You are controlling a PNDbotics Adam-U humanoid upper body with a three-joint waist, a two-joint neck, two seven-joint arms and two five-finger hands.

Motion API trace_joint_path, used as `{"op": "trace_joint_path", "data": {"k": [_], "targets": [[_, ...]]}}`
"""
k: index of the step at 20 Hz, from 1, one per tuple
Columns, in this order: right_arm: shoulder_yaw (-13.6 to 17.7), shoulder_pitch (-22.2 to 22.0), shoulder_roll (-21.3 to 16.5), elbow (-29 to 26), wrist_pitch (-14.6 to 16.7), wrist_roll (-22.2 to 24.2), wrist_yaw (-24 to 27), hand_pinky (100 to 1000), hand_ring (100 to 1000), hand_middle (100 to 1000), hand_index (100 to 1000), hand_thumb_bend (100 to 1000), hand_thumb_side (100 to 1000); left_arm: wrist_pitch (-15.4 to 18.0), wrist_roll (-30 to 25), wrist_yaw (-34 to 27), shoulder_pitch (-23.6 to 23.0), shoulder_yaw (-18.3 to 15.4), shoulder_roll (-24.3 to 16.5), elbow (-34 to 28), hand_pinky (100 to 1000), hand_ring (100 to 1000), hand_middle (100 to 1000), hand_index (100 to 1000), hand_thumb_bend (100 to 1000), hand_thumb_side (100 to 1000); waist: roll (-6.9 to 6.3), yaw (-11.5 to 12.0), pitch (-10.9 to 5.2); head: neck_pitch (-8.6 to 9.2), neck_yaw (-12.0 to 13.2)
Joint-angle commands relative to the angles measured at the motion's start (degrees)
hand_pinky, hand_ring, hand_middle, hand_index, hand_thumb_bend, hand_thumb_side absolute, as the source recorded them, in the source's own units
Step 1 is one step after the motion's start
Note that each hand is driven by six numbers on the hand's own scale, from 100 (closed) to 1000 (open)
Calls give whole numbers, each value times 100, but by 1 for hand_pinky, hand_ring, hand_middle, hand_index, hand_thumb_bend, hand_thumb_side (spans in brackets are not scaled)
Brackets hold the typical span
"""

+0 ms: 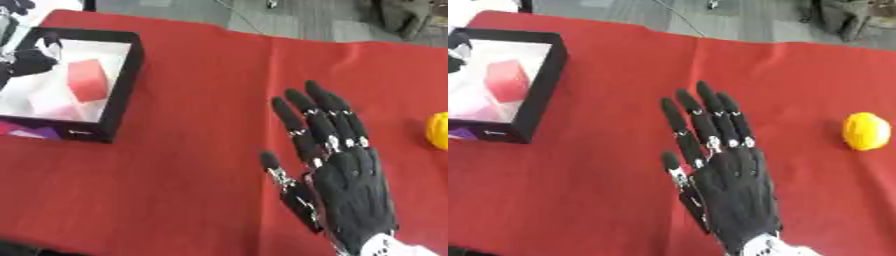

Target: Pick up the objects with one hand, pass them to the other hand, and then place them into the box on the other side of the table.

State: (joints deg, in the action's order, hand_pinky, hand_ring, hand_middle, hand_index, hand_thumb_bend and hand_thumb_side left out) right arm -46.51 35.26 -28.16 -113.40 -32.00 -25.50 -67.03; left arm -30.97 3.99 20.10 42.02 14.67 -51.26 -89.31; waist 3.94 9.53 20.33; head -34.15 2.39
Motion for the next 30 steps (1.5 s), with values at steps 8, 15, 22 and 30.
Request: {"op": "trace_joint_path", "data": {"k": [8,15,22,30], "targets": [[663,-24,-211,-119,-364,-475,674,776,893,801,868,452,100,263,354,-2444,-419,-78,-130,-1826,751,699,728,841,100,800,15,-50,-152,-12,-505],[1471,-165,-529,-119,-545,-816,2125,664,895,800,843,267,100,294,839,-3781,-812,-383,317,-2515,719,678,735,840,100,695,57,-58,-148,-11,-749],[2345,-430,-1194,-119,-427,-848,4795,618,930,796,838,125,100,920,604,-3941,-953,-325,699,-2528,725,729,756,846,100,662,117,-66,-142,-37,-841],[3002,-839,-2022,-119,-482,-815,6441,646,943,809,857,201,100,1378,363,-3649,-1055,-206,949,-2528,724,728,759,845,100,643,181,-64,-97,-57,-919]]}}
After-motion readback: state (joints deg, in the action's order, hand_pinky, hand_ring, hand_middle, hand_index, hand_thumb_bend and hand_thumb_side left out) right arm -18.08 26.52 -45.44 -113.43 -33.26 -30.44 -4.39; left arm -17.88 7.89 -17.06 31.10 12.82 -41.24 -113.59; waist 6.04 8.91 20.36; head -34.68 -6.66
